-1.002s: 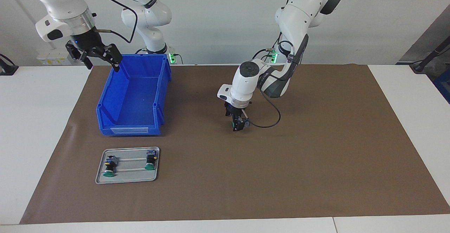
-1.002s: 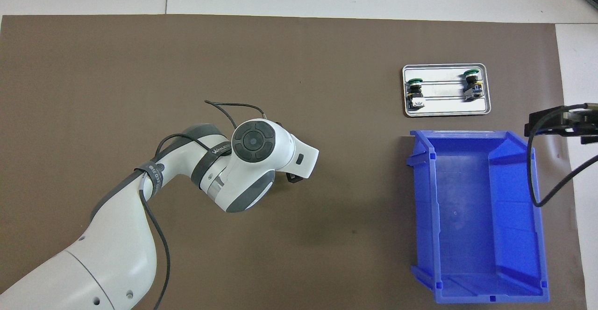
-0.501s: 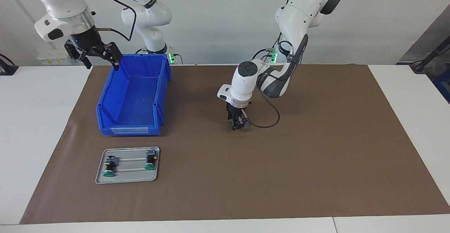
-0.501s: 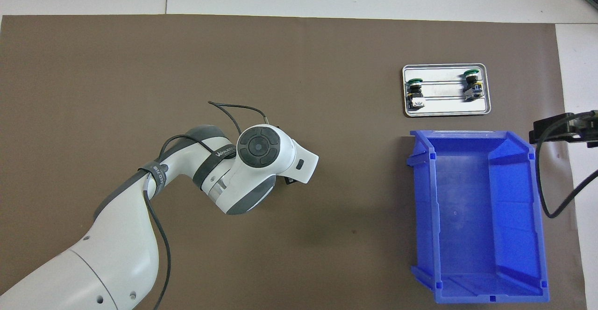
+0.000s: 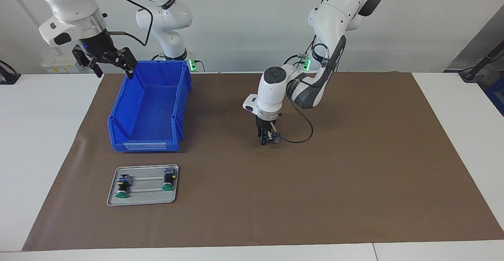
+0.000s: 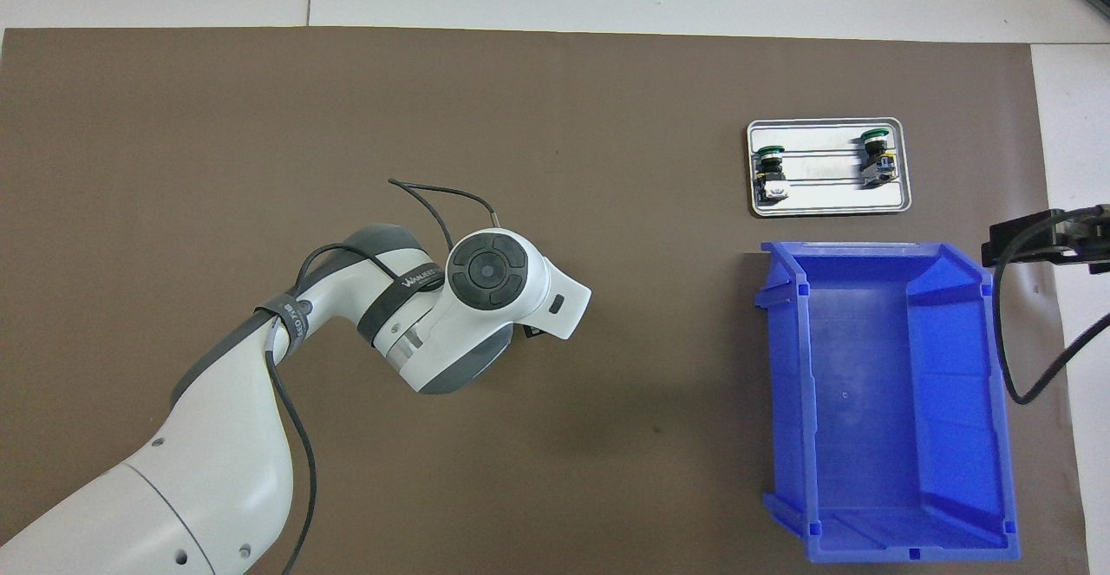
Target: Place and press button with both arms
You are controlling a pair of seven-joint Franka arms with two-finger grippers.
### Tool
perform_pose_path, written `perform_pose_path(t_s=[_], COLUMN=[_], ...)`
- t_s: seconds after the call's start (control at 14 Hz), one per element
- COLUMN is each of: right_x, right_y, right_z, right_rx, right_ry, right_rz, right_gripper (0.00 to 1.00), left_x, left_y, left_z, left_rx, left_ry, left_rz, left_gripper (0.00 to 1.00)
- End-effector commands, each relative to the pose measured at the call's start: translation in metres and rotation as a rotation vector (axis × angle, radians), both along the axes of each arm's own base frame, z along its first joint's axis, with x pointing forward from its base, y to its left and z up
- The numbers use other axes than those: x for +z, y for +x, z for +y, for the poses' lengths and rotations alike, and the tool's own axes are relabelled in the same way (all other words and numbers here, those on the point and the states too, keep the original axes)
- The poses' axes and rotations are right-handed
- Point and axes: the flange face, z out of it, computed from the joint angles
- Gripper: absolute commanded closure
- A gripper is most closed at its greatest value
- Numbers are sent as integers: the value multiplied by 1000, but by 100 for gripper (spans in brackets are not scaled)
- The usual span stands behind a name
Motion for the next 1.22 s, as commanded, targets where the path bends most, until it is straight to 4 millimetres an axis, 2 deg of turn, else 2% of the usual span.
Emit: perform_pose_path(t_s=[0.0, 0.14, 0.21, 0.36, 0.5, 0.79, 0.86, 1.0, 1.15], right_x=[0, -2, -2, -3, -3, -4, -5, -5, -5], right_y=[0, 0, -1, -1, -1, -1, -1, -1, -1], right_z=[-3, -4, -4, -4, -4, -5, -5, -4, -5], right_rx=[17, 16, 16, 14, 14, 13, 13, 14, 11], right_ry=[-6, -4, -6, -6, -6, -5, -5, -5, -5], right_rz=[-3, -2, 0, 1, 1, 4, 6, 4, 4], right_gripper=[0, 0, 0, 0, 0, 0, 0, 0, 0], left_x=[29, 36, 50, 72, 83, 79, 77, 68, 53], left_y=[3, 8, 9, 27, 38, 52, 53, 48, 33], left_z=[18, 38, 49, 93, 136, 203, 214, 243, 267], left_rx=[6, -3, -8, 32, 78, 131, 138, 148, 167], left_ry=[38, 38, 9, -66, -161, -344, -377, -462, -560], left_rz=[-14, 83, 136, 199, 272, 315, 315, 314, 298], left_gripper=[100, 100, 100, 100, 100, 100, 100, 100, 100])
